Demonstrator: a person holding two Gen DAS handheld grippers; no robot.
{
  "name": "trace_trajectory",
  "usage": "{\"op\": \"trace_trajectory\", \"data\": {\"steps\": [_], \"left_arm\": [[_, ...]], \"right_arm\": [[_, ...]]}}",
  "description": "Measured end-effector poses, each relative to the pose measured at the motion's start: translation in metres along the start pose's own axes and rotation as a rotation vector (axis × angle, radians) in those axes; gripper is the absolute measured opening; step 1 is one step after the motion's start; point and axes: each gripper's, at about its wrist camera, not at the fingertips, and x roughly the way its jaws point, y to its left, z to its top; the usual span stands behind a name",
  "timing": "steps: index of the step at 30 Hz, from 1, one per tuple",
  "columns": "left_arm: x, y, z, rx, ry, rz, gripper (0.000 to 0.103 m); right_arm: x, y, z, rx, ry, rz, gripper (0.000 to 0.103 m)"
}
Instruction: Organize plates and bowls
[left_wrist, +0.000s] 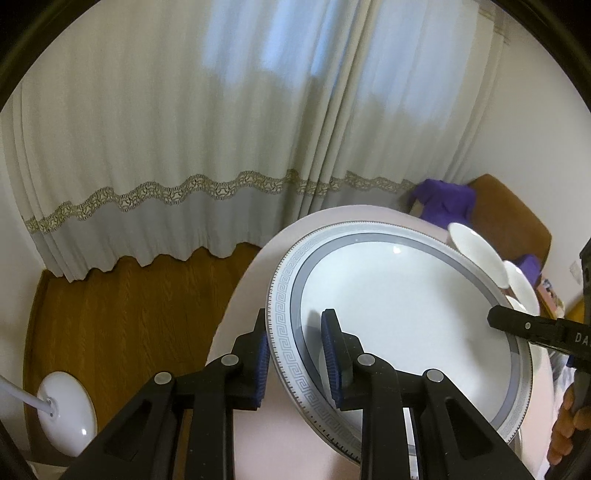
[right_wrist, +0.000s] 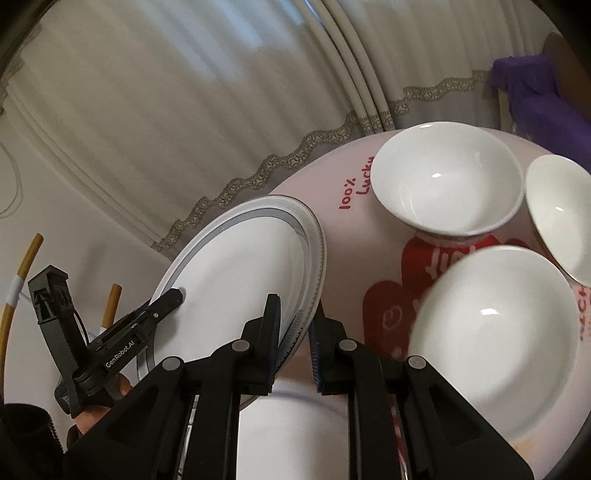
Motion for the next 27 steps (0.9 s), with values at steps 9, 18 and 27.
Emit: {"op": "trace_trajectory", "data": {"steps": [9, 18, 27], "left_arm": [[-0.053, -0.027, -0.053, 0.031, -0.023, -0.008, 0.022], [-0.102, -0.05, -0.108, 0.05, -0.029, -0.007, 0.022], [-0.132, -0.064, -0.145, 0.057, -0.004, -0.008, 0.021]], "right_arm": [[-0.042, -0.004, -0.04, -0.004, -0.02, -0.017, 0.015], [-0.075, -0.013, -0.083, 0.006, -0.055, -0.041, 0.015], [-0.083, -0.026, -0.117, 0.023, -0.063, -0.057, 0.015]]}}
